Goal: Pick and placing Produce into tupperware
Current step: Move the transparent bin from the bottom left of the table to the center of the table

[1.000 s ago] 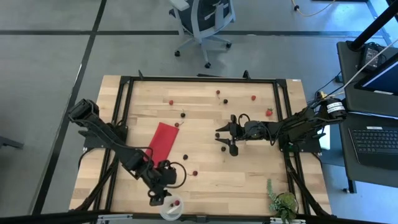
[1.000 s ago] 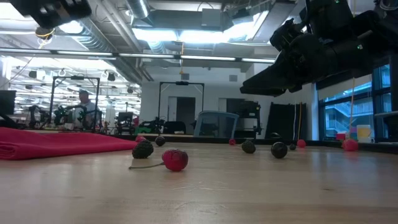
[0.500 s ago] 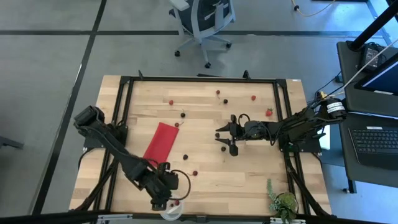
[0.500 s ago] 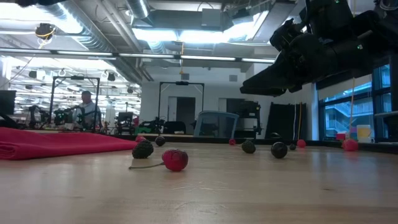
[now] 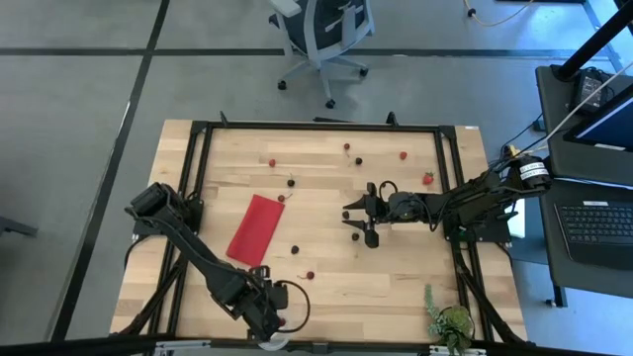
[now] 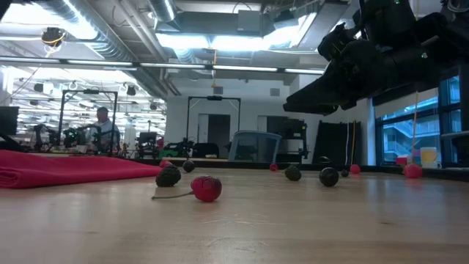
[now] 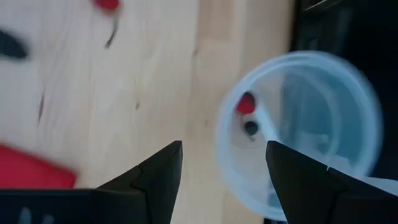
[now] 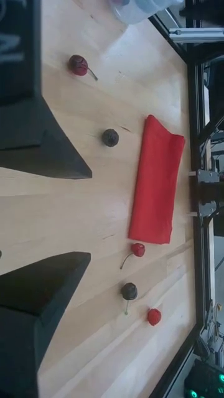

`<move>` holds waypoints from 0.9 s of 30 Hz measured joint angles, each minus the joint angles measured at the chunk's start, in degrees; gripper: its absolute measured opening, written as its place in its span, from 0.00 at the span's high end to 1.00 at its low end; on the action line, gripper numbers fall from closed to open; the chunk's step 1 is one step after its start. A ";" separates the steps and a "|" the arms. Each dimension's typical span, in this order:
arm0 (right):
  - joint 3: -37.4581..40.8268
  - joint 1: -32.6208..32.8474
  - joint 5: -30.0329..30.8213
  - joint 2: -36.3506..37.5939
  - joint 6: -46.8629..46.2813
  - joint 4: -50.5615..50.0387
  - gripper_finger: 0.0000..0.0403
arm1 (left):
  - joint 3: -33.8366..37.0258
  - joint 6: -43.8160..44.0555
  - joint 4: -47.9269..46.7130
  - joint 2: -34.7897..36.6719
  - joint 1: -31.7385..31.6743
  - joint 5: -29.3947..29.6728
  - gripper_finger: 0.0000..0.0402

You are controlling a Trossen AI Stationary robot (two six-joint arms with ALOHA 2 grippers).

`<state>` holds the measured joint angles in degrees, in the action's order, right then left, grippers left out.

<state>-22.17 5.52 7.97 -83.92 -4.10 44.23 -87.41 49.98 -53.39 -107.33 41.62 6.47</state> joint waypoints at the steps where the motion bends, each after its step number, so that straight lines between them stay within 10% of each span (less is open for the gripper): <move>1: 0.00 0.00 0.00 0.00 0.00 0.00 0.49 | 0.40 1.03 -0.98 -0.02 -0.11 0.08 0.44; 27: 0.00 0.02 0.00 0.00 1.24 -2.09 0.49 | 2.01 3.62 2.57 -3.15 -2.85 -5.96 0.45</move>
<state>-22.17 5.54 7.97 -83.92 -2.86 42.14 -85.41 53.60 -50.82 -110.48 38.77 0.51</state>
